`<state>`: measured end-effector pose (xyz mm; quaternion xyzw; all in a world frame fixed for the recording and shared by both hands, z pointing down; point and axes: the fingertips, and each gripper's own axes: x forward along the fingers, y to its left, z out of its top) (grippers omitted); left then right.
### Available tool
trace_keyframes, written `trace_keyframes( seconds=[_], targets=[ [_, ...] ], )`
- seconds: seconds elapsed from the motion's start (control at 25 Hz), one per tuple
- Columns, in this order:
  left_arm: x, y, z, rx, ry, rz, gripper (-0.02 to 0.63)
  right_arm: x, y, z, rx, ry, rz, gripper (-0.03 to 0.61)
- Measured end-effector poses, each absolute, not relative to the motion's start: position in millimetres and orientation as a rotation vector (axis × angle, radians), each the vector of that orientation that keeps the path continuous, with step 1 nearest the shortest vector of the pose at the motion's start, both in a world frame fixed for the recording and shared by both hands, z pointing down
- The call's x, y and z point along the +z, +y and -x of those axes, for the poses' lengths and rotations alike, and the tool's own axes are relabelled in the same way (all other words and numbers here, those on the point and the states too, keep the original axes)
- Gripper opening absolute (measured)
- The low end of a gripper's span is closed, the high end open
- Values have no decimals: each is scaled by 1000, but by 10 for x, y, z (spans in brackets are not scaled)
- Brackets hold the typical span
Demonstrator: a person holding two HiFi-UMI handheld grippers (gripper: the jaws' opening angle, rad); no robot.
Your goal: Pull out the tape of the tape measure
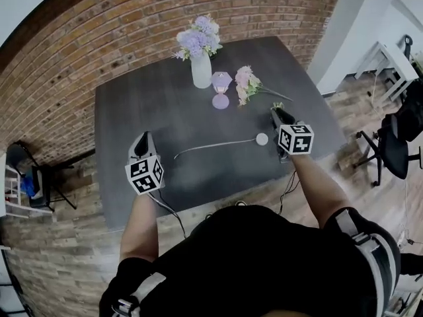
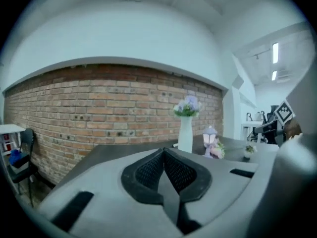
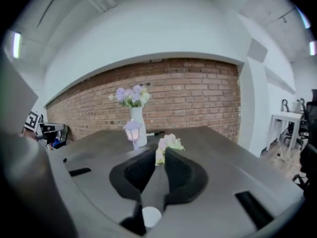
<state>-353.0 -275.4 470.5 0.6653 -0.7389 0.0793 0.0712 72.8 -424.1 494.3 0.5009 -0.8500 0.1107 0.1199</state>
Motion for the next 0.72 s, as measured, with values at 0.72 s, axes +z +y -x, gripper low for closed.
trace_keyframes(
  seconds=[0.72],
  targets=[
    [3816,-2786,3287,42,-2111,-2420,8,3957,-3990,-844,35,-2484,-1685,-5]
  ],
)
